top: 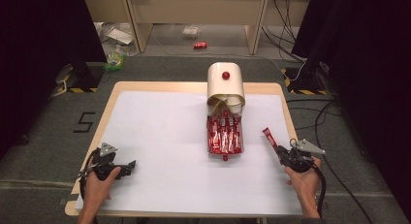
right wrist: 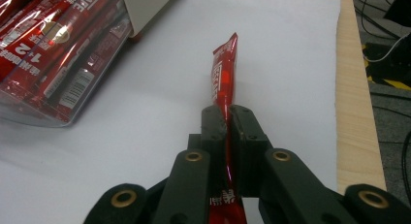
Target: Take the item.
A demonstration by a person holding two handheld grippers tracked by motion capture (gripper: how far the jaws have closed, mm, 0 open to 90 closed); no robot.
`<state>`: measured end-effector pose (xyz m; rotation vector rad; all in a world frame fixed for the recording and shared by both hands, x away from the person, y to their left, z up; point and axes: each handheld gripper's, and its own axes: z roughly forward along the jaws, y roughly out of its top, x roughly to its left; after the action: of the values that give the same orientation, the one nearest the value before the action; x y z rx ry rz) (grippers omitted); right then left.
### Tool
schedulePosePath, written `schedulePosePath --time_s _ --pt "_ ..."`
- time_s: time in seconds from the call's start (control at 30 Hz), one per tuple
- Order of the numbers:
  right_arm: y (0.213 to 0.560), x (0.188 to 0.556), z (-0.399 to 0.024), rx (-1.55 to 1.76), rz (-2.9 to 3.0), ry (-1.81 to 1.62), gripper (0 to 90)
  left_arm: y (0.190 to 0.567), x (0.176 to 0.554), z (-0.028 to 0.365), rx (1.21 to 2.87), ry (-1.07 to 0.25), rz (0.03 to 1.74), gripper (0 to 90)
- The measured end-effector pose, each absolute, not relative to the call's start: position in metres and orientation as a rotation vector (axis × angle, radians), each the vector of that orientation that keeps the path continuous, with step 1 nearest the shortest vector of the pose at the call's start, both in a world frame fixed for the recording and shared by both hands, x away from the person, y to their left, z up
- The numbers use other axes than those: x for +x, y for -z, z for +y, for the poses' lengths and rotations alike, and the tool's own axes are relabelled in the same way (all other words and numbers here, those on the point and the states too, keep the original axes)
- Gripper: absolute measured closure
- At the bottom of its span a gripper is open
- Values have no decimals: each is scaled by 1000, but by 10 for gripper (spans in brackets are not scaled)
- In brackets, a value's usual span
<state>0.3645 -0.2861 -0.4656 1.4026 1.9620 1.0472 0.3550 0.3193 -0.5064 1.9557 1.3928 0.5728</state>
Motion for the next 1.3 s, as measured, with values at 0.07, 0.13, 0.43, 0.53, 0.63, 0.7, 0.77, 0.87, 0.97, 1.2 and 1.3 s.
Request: schedulePosePath --time_s 0.07,0.13,0.43,0.53,0.63,0.7,0.77,0.87,0.97,1.2,1.3 --pt "466 365 -286 1405 1962 -1045 852 506 355 319 1956 -573 1393 0" --pt "467 365 -286 1405 1963 -1045 851 506 355 319 1956 -573 1393 0" --pt "471 366 -282 1407 1988 -1032 849 506 355 319 1956 -573 1393 0" --pt "473 367 -282 1397 1995 -1027 847 506 355 319 1956 -573 1393 0" --pt "474 367 -281 1394 2004 -1022 847 506 355 319 1956 -573 1393 0" --pt "474 368 -281 1394 2007 -1022 846 506 355 319 1956 -573 1393 0" --pt "475 367 -280 1397 2007 -1022 845 506 355 319 1956 -573 1393 0" --pt "476 368 -281 1398 2010 -1017 843 506 355 319 1956 -573 1393 0" --pt "476 368 -280 1404 2012 -1015 842 506 355 319 1956 -573 1393 0" --pt "477 368 -280 1408 2017 -1017 833 506 355 319 1956 -573 1393 0" --pt "478 368 -281 1404 2024 -1016 827 506 355 319 1956 -573 1393 0"
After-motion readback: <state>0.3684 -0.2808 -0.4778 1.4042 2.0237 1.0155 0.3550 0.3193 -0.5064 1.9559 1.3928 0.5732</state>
